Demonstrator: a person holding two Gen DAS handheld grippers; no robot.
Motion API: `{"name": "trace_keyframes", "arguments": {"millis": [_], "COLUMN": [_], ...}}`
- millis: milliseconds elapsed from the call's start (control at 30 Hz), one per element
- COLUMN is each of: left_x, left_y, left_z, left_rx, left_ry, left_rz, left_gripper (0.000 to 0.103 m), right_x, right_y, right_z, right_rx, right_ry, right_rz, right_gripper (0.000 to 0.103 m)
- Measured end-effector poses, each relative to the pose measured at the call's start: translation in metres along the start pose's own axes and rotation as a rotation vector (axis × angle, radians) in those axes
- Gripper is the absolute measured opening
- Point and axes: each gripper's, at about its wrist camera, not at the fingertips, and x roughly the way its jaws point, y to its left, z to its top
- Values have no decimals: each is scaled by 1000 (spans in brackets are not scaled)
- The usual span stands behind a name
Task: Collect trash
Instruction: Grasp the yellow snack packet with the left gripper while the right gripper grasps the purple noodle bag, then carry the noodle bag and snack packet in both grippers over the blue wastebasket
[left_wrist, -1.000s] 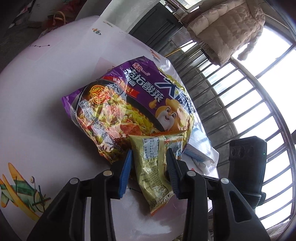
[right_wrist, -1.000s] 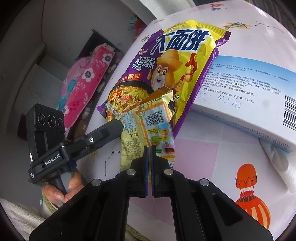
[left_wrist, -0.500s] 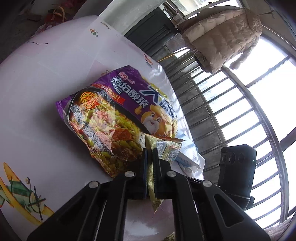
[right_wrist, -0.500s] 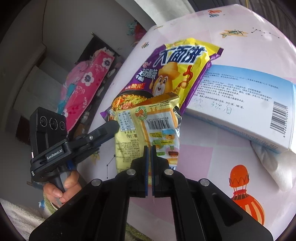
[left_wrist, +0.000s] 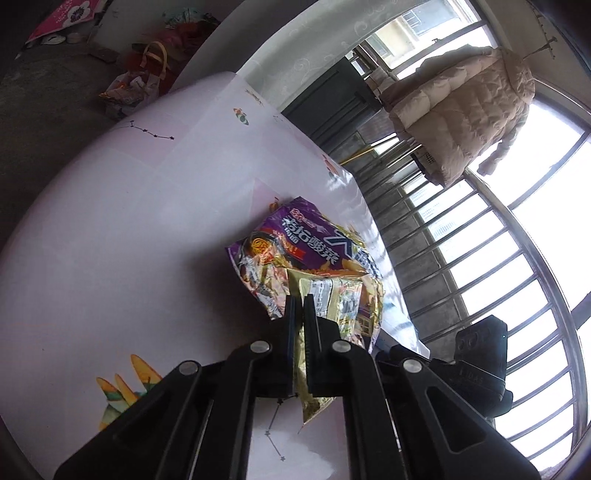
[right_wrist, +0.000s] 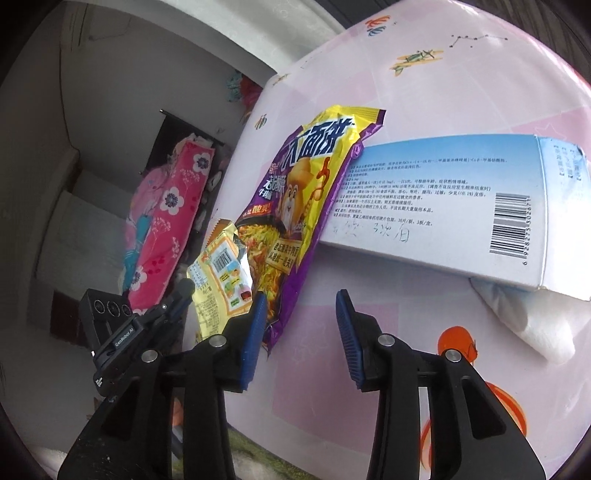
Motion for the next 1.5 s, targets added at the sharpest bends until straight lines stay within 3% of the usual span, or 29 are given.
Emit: {"name": "trace_keyframes", "arguments": {"millis": [100,233,467,567,667,700,800,867,1167,1333,1500], "left_x": [6,14,18,18,19,19,15,8,-28,-24,-1], "left_y": [9,16,20,21,22,20,17,13,-40,-89,-157], "left_z": [-4,-9,-10,-9,-8,-7,-5,-3,18,31,35], "left_rx": [1,-7,-11,-11,-10,-12,-8,-3,77,158,284], "left_ry": [19,49,61,61,60,58,44,29,-71,-79,-50], "left_rz": [48,88,95,96,96,95,87,73,-42,-118,-218], "left_gripper": [4,4,4,4,4,4,4,4,4,4,4], "right_x": [6,9,15,19,23,24,18,11,-50,-108,-186], "right_y": [-2,-3,-5,-4,-3,-2,5,13,33,17,-11], "right_z": [1,2,2,2,1,1,1,3,6,5,-13], "right_rx": [35,78,136,141,142,138,104,61,-84,-65,5], "right_ry": [8,6,-16,-26,-24,-24,-50,-77,-245,-378,-586], "right_rz": [9,43,50,45,52,57,68,70,79,63,-12], "right_gripper": [47,48,45,40,24,14,6,1,0,0,0]}}
